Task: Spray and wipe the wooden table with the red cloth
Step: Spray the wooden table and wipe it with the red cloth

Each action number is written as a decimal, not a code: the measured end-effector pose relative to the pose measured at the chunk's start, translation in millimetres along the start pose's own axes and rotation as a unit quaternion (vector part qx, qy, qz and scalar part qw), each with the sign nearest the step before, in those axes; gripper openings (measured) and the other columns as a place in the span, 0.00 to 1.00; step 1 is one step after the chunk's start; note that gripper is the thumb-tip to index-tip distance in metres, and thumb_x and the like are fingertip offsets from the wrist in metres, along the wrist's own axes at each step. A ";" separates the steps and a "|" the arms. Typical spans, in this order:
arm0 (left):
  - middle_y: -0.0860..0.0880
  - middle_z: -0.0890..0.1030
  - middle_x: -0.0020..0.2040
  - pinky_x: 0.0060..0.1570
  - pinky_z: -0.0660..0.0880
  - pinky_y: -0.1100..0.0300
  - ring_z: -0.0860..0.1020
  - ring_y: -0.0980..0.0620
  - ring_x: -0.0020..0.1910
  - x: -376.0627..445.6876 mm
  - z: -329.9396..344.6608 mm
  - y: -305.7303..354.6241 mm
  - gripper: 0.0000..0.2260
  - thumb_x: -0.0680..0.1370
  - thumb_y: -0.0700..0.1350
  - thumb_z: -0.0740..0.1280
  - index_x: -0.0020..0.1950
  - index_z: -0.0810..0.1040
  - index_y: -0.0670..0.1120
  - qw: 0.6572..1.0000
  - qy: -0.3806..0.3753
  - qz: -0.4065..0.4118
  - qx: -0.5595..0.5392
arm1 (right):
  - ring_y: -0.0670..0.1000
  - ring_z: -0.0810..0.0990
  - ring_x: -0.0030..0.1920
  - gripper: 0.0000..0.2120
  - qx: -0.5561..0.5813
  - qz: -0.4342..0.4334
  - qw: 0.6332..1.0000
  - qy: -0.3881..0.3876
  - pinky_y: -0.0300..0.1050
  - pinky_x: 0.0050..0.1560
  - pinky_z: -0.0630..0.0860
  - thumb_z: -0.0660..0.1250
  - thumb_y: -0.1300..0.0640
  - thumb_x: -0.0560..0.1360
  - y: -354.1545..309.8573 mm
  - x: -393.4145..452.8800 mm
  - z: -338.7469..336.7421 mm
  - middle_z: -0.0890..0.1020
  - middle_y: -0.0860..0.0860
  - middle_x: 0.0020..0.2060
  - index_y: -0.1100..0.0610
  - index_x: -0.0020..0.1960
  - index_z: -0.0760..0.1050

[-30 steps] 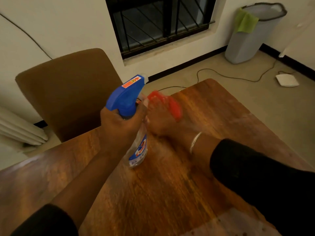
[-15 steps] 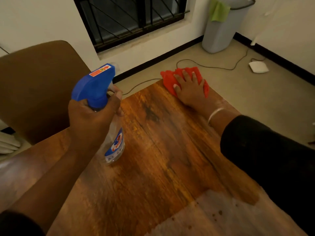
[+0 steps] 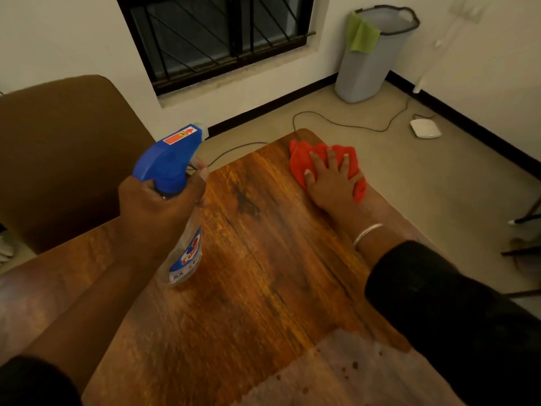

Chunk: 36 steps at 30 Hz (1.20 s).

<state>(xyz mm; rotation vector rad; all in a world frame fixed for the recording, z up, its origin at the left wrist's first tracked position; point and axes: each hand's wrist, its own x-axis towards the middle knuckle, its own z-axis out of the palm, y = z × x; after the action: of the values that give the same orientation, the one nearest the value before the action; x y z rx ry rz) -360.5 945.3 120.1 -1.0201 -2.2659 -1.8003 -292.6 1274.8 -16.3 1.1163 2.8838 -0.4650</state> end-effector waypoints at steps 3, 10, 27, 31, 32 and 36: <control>0.54 0.81 0.34 0.40 0.78 0.66 0.81 0.54 0.34 1.9 0.8 -1.5 0.10 0.77 0.56 0.67 0.45 0.77 0.50 0.999 0.004 -0.031 -0.008 | 0.65 0.43 0.84 0.29 -0.019 -0.037 0.999 0.006 0.79 0.75 0.39 0.41 0.34 0.84 -5.6 -66.0 18.8 0.50 0.51 0.86 0.37 0.84 0.52; 0.45 0.78 0.34 0.38 0.79 0.58 0.78 0.50 0.32 -3.9 -7.7 -4.2 0.26 0.72 0.66 0.67 0.46 0.75 0.41 0.996 0.023 -0.083 0.000 | 0.65 0.46 0.84 0.33 -0.088 -0.083 0.991 -0.050 0.78 0.77 0.50 0.45 0.27 0.81 40.1 -51.9 -15.6 0.46 0.49 0.86 0.34 0.83 0.44; 0.52 0.79 0.30 0.33 0.79 0.60 0.78 0.56 0.28 -65.1 -31.4 37.0 0.08 0.77 0.44 0.70 0.40 0.73 0.50 0.994 0.007 -0.101 0.044 | 0.62 0.44 0.85 0.29 -0.117 -0.401 0.908 -0.029 0.79 0.77 0.41 0.46 0.32 0.85 -36.6 -199.8 55.2 0.48 0.47 0.86 0.34 0.84 0.49; 0.67 0.79 0.29 0.28 0.70 0.79 0.77 0.68 0.28 -84.7 -43.5 46.0 0.13 0.78 0.42 0.68 0.39 0.70 0.55 0.993 -0.026 -0.104 0.055 | 0.63 0.41 0.84 0.30 -0.054 -0.134 0.989 -0.036 0.76 0.78 0.37 0.45 0.32 0.84 -35.4 -151.4 25.6 0.46 0.50 0.86 0.37 0.84 0.48; 0.67 0.79 0.29 0.28 0.69 0.79 0.77 0.69 0.28 -90.1 -47.5 46.9 0.13 0.78 0.42 0.68 0.39 0.70 0.55 0.993 -0.030 -0.099 0.055 | 0.64 0.42 0.84 0.30 -0.044 -0.102 0.994 -0.022 0.74 0.79 0.36 0.45 0.33 0.84 -45.0 -158.3 29.1 0.48 0.52 0.86 0.39 0.85 0.50; 0.67 0.78 0.29 0.28 0.69 0.80 0.77 0.69 0.27 -111.4 -62.0 52.0 0.14 0.78 0.42 0.69 0.38 0.69 0.56 0.995 -0.013 -0.085 0.043 | 0.65 0.47 0.84 0.28 -0.034 -0.166 0.986 -0.004 0.73 0.80 0.43 0.48 0.38 0.85 -89.5 -237.9 63.5 0.56 0.53 0.85 0.42 0.83 0.59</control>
<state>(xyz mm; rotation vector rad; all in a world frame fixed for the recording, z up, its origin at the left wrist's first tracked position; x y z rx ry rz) -267.1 845.1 133.6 -0.8649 -2.4905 -1.7399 -180.4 1038.2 -24.4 0.6224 3.0605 -0.3705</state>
